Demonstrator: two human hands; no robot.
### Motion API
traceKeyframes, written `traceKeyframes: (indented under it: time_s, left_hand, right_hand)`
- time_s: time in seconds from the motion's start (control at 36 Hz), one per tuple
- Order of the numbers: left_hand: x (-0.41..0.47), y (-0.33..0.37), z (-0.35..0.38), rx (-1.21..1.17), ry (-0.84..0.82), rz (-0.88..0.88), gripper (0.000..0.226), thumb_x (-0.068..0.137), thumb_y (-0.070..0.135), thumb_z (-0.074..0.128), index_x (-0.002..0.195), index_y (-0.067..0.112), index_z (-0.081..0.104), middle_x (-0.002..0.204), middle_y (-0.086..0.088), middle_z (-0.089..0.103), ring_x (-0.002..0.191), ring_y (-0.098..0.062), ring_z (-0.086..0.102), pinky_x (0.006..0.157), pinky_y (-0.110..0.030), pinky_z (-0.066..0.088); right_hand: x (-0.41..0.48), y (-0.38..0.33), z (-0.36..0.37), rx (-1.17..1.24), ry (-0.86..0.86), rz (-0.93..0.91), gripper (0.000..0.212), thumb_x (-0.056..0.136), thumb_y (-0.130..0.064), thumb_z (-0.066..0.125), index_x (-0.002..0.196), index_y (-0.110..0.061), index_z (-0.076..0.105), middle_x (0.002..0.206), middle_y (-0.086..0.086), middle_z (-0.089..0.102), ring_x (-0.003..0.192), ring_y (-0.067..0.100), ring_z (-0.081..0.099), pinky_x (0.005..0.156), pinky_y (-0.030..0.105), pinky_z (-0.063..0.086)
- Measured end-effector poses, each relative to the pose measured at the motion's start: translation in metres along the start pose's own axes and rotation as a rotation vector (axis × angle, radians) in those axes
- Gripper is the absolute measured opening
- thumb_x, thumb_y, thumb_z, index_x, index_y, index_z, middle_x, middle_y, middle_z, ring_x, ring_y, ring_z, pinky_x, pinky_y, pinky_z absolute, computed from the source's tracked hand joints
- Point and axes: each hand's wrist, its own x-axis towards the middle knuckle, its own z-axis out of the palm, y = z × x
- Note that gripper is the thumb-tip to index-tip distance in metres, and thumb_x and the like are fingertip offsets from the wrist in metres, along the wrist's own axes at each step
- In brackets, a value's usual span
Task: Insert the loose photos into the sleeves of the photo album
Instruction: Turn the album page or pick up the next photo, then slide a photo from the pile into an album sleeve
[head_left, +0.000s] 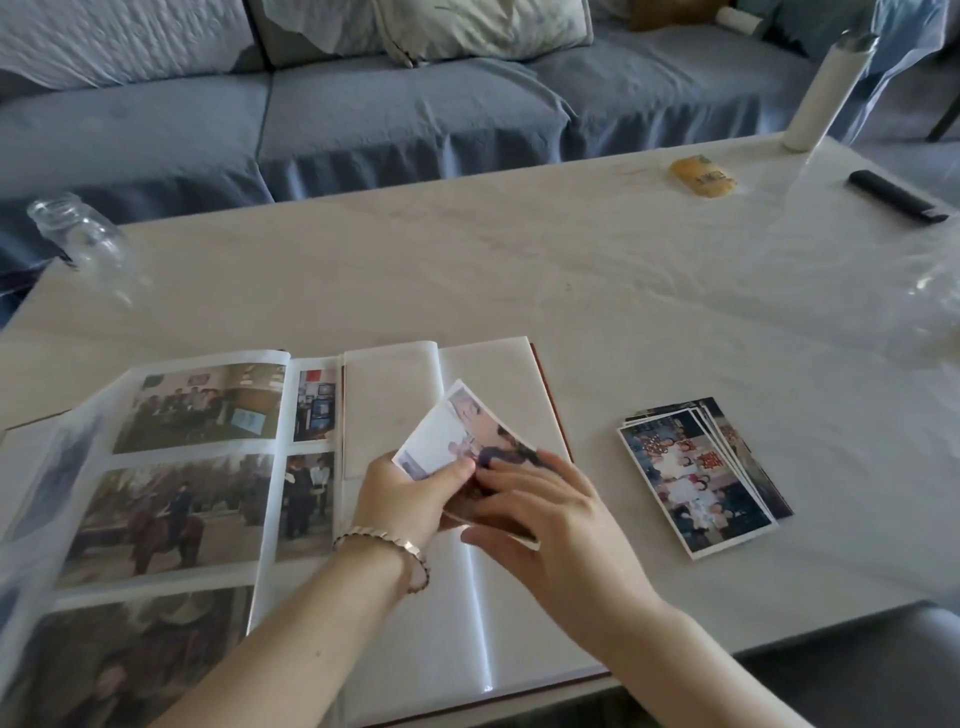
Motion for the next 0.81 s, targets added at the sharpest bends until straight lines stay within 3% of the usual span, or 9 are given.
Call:
traceKeyframes:
  time_s: [0.08, 0.19, 0.28, 0.39, 0.44, 0.53, 0.61, 0.69, 0.81]
  left_hand:
    - [0.004, 0.005, -0.01, -0.012, 0.002, 0.005, 0.012, 0.076, 0.0, 0.073, 0.077, 0.009, 0.065, 0.056, 0.0, 0.067, 0.046, -0.011, 0.065, 0.044, -0.023, 0.053]
    - [0.011, 0.012, -0.021, 0.159, -0.025, 0.097, 0.018, 0.075, 0.005, 0.075, 0.073, 0.011, 0.059, 0.063, 0.0, 0.061, 0.041, -0.003, 0.059, 0.038, -0.012, 0.045]
    - [0.016, 0.015, -0.026, 0.271, -0.105, 0.116, 0.017, 0.073, 0.008, 0.078, 0.082, 0.009, 0.064, 0.069, 0.0, 0.064, 0.051, -0.005, 0.062, 0.044, -0.016, 0.051]
    - [0.026, 0.019, -0.025, 0.477, -0.178, 0.206, 0.022, 0.072, 0.029, 0.078, 0.073, 0.02, 0.058, 0.067, 0.006, 0.063, 0.055, -0.005, 0.061, 0.045, -0.012, 0.047]
    - [0.037, 0.015, -0.025, 0.584, -0.088, 0.299, 0.026, 0.078, 0.041, 0.07, 0.084, 0.02, 0.057, 0.076, 0.008, 0.065, 0.065, -0.006, 0.06, 0.052, -0.008, 0.044]
    - [0.052, 0.005, -0.024, 0.633, 0.074, 0.446, 0.039, 0.088, 0.039, 0.059, 0.12, 0.016, 0.054, 0.122, 0.004, 0.059, 0.109, -0.009, 0.056, 0.088, -0.014, 0.042]
    - [0.065, 0.0, -0.022, 0.898, 0.12, 0.536, 0.06, 0.093, 0.043, 0.047, 0.143, 0.014, 0.032, 0.155, -0.001, 0.02, 0.143, -0.015, 0.017, 0.114, -0.027, 0.014]
    - [0.08, -0.01, -0.019, 1.149, 0.091, 0.404, 0.072, 0.093, 0.058, 0.031, 0.15, 0.024, 0.004, 0.158, 0.003, -0.013, 0.145, -0.015, -0.013, 0.117, -0.037, -0.006]
    - [0.091, -0.02, -0.018, 1.173, 0.111, 0.294, 0.074, 0.091, 0.064, 0.026, 0.15, 0.028, -0.003, 0.157, 0.003, -0.017, 0.144, -0.015, -0.018, 0.115, -0.038, -0.01]
  right_hand:
    - [0.006, -0.001, -0.009, 0.169, -0.051, 0.256, 0.048, 0.076, -0.054, 0.062, 0.114, -0.024, 0.063, 0.128, -0.018, 0.049, 0.118, -0.001, 0.043, 0.103, 0.013, 0.03]
    - [0.011, 0.002, -0.025, 0.472, -0.24, 0.537, 0.086, 0.067, -0.064, 0.061, 0.141, -0.037, 0.027, 0.138, -0.025, 0.026, 0.12, -0.012, 0.032, 0.094, 0.006, 0.032]
    - [0.018, 0.008, -0.029, 0.547, -0.303, 0.638, 0.073, 0.073, -0.061, 0.064, 0.135, -0.038, 0.032, 0.123, -0.022, 0.046, 0.11, -0.004, 0.048, 0.081, 0.007, 0.04]
    - [0.028, 0.022, -0.021, 0.33, -0.299, 0.596, 0.006, 0.089, -0.023, 0.06, 0.087, -0.024, 0.066, 0.068, -0.01, 0.069, 0.064, 0.001, 0.062, 0.068, 0.022, 0.052]
    - [0.03, 0.026, -0.019, 0.338, -0.298, 0.617, 0.027, 0.092, -0.017, 0.057, 0.067, -0.026, 0.062, 0.047, -0.01, 0.059, 0.043, 0.0, 0.048, 0.049, 0.012, 0.038]
    - [0.037, 0.036, -0.017, 0.4, -0.147, 0.722, 0.023, 0.091, -0.018, 0.058, 0.07, -0.025, 0.064, 0.039, -0.007, 0.051, 0.035, 0.002, 0.039, 0.041, 0.01, 0.03]
    - [0.047, 0.045, -0.013, 0.487, 0.076, 0.835, 0.016, 0.09, -0.015, 0.061, 0.074, -0.018, 0.067, 0.038, -0.005, 0.045, 0.031, 0.004, 0.03, 0.036, 0.012, 0.024]
    - [0.06, 0.049, -0.011, 0.507, 0.209, 0.864, 0.021, 0.089, -0.016, 0.061, 0.07, -0.022, 0.063, 0.037, -0.004, 0.044, 0.03, 0.004, 0.028, 0.035, 0.012, 0.023]
    - [0.074, 0.052, -0.005, 0.485, 0.247, 0.858, 0.011, 0.091, -0.017, 0.059, 0.082, -0.017, 0.065, 0.033, -0.006, 0.047, 0.029, 0.003, 0.035, 0.038, 0.013, 0.031]
